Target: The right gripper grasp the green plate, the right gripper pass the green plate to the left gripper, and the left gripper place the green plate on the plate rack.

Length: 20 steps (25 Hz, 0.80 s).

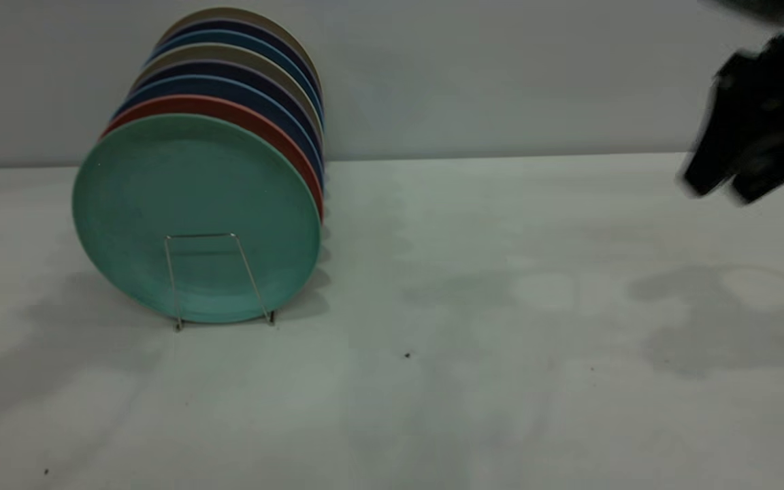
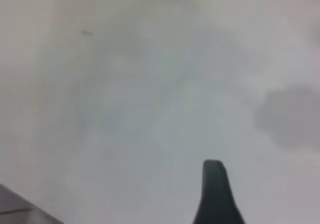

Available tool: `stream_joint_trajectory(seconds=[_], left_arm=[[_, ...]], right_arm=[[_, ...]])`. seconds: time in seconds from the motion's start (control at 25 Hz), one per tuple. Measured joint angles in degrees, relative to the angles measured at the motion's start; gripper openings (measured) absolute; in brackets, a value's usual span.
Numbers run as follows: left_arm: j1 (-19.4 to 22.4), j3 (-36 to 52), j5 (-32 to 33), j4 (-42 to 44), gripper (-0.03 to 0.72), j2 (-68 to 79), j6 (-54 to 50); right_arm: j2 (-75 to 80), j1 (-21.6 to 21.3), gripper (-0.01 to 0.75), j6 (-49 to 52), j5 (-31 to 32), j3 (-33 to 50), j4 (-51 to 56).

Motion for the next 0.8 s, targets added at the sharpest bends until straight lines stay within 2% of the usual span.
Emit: stream_joint_trajectory(seconds=[0.12, 0.24, 0.36, 0.48, 0.8], left_arm=[[1.88, 0.0, 7.5, 12.53, 0.471, -2.62, -17.97], [1.99, 0.0, 14.98, 21.68, 0.471, -6.04, -27.79], [1.99, 0.05, 20.69, 25.31, 0.471, -10.29, -30.25], [1.99, 1.9, 23.46, 25.83, 0.471, -16.06, -30.42], [1.99, 18.38, 21.36, 25.85, 0.471, -33.75, -30.84]], right_arm=[[-6.53, 0.0, 0.536, 9.87, 3.85, -0.04, -12.11], [-13.74, 0.0, 0.536, 15.55, 8.27, -0.04, -18.94], [-21.35, 0.0, 0.536, 18.51, 14.17, -0.04, -21.25], [-28.98, 0.0, 0.535, 20.87, 16.13, 0.34, -21.31], [-52.07, 0.0, 0.534, 21.55, 17.36, 10.59, -20.88]])
